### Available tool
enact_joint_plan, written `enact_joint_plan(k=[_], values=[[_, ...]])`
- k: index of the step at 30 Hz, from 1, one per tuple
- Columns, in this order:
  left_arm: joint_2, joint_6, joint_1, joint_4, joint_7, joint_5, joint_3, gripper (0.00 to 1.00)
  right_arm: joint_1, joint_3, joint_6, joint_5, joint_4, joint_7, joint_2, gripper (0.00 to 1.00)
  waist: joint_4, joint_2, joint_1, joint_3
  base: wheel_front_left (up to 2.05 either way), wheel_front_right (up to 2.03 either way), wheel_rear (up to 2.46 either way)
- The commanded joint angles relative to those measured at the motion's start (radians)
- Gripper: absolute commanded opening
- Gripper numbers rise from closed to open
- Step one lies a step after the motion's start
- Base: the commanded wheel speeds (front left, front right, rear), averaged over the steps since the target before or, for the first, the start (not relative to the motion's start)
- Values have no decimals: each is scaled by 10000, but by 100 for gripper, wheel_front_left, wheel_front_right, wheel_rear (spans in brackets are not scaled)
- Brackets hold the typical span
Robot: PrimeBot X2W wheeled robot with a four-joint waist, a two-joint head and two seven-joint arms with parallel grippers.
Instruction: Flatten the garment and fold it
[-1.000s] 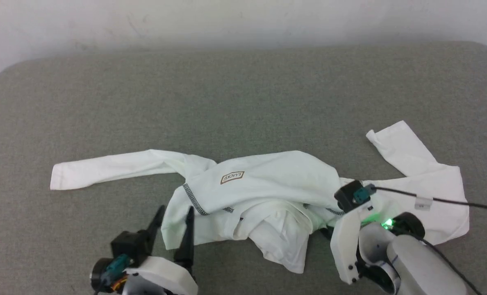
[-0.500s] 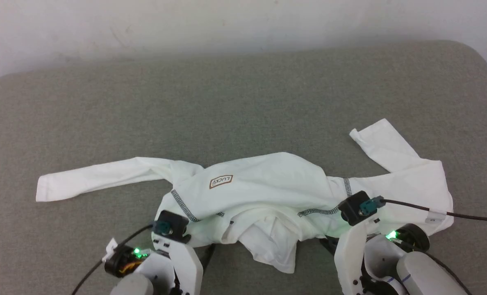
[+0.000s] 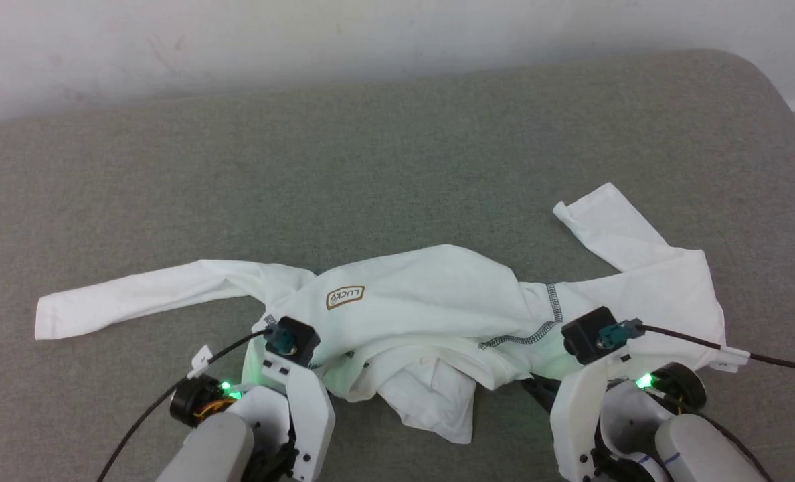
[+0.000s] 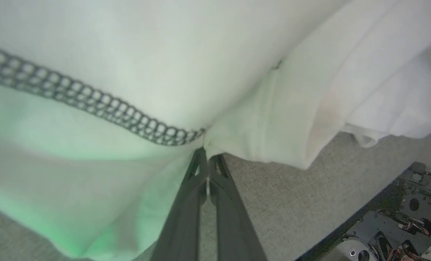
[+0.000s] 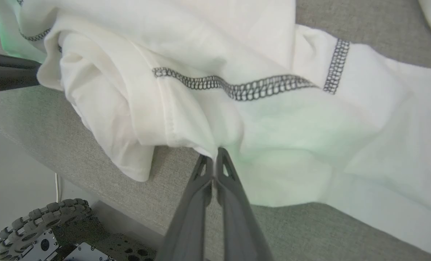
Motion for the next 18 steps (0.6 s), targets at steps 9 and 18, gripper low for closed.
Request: enact_joint_plan(k=[9,18], values=[[122,1154,887,-1415,-2701,222,741,0,184,-793,-7,-296,-839,-1082,-189,0,417,-1,0,-657,0,0,0],[354,1713,-1094,-3001,-4313,259,2017,0,-1621,-2099,-7,-872,-1793,-1930,-172,0,481,-1,0,-962,0,0,0]])
